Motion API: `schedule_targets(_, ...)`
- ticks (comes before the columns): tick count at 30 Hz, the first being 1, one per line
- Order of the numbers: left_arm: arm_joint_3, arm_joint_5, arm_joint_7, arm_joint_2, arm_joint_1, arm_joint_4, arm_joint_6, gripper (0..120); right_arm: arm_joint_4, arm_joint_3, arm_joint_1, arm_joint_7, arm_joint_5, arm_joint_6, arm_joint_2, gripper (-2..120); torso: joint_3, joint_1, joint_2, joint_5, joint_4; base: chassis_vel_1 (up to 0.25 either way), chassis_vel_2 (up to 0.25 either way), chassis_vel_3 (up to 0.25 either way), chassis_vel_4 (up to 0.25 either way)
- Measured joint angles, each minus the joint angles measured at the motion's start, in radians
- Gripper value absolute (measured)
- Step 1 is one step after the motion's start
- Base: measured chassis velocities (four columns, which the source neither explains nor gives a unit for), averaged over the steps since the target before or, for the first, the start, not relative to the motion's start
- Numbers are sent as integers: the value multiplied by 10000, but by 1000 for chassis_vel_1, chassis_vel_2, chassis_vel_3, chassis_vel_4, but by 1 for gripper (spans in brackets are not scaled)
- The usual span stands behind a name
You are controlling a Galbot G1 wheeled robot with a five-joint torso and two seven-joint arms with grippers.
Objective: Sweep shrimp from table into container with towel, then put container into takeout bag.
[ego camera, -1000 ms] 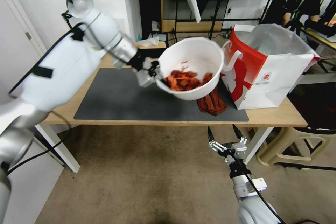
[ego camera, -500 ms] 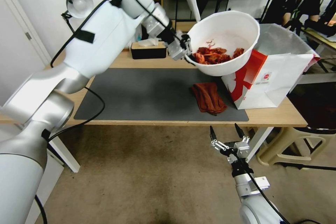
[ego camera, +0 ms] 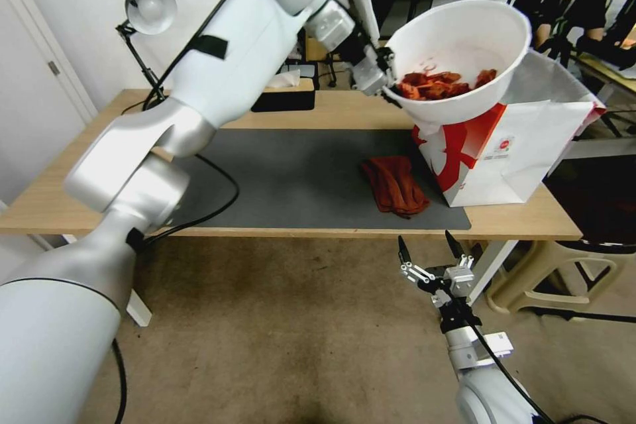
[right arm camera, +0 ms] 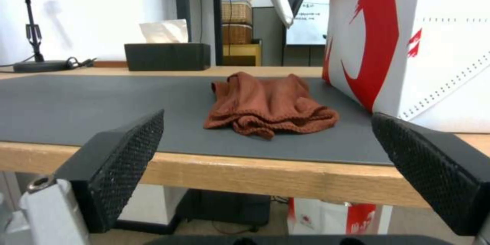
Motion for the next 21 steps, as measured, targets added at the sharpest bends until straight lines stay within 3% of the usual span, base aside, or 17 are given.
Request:
schedule_targets(5,-414,351,-38,-556,-276,697,-158,0,13,5,32,-5,25,12,1,100,-1,-1,0,3,-8,0,0,0,0)
schedule_targets(9,-508,570,-180,-578,-443,1069,-165,0,70,-12,3,-9,33,22,-7,100,0,1,0,-5,6,0,0,0,0)
schedule_targets(21,-372,937,-807,-537,-497,1361,-86,0,199,24,-117,-17,51,125,-61,100,0,0,0,-4,3,0,0,0,0)
